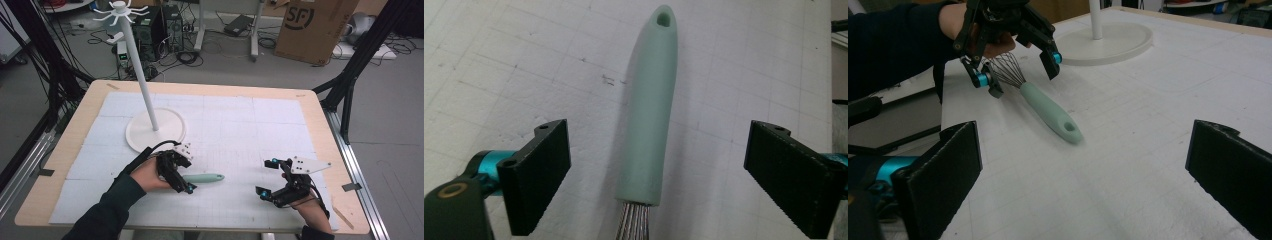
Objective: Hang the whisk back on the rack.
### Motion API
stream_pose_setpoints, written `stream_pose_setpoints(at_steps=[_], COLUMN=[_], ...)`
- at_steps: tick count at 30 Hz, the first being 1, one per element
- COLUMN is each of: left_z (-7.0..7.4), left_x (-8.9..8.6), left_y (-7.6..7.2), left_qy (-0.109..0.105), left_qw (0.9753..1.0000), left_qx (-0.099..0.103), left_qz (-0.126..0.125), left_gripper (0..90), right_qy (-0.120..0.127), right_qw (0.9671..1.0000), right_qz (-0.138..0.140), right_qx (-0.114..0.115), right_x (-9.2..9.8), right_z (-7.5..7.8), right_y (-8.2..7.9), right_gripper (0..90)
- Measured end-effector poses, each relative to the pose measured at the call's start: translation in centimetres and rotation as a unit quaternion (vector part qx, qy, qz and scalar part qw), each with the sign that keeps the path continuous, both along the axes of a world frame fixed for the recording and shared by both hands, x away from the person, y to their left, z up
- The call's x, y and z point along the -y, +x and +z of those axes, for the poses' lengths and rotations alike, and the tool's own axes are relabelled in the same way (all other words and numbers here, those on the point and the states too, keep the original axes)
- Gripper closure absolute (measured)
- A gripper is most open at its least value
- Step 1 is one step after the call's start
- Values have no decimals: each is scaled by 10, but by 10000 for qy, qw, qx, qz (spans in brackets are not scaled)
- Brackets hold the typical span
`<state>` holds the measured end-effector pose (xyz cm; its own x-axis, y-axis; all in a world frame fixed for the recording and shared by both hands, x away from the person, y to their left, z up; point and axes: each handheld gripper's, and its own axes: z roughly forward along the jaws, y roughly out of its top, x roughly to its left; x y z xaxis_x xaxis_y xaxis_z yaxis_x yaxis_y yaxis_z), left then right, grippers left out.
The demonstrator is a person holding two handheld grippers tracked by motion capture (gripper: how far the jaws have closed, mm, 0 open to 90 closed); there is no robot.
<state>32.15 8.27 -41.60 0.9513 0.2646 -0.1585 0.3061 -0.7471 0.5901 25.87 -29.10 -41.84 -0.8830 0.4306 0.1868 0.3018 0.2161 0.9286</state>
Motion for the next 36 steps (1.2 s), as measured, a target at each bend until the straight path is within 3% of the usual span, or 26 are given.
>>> stream_pose_setpoints(at_steps=[15,24,36], left_z=[-6,-8,-8], left_x=[12,14,16], left_y=[-2,-3,-4], left_qy=[354,601,731], left_qw=[9993,9981,9969], left_qx=[-54,78,297], left_qz=[-91,-62,-72], left_gripper=[285,358,461], right_qy=[-4,-8,-32], right_qw=[10000,10000,10000], right_qz=[13,25,69], right_qx=[33,29,5], right_x=[0,1,0], right_z=[0,0,0], right_y=[0,-1,-1], right_gripper=[2,2,1])
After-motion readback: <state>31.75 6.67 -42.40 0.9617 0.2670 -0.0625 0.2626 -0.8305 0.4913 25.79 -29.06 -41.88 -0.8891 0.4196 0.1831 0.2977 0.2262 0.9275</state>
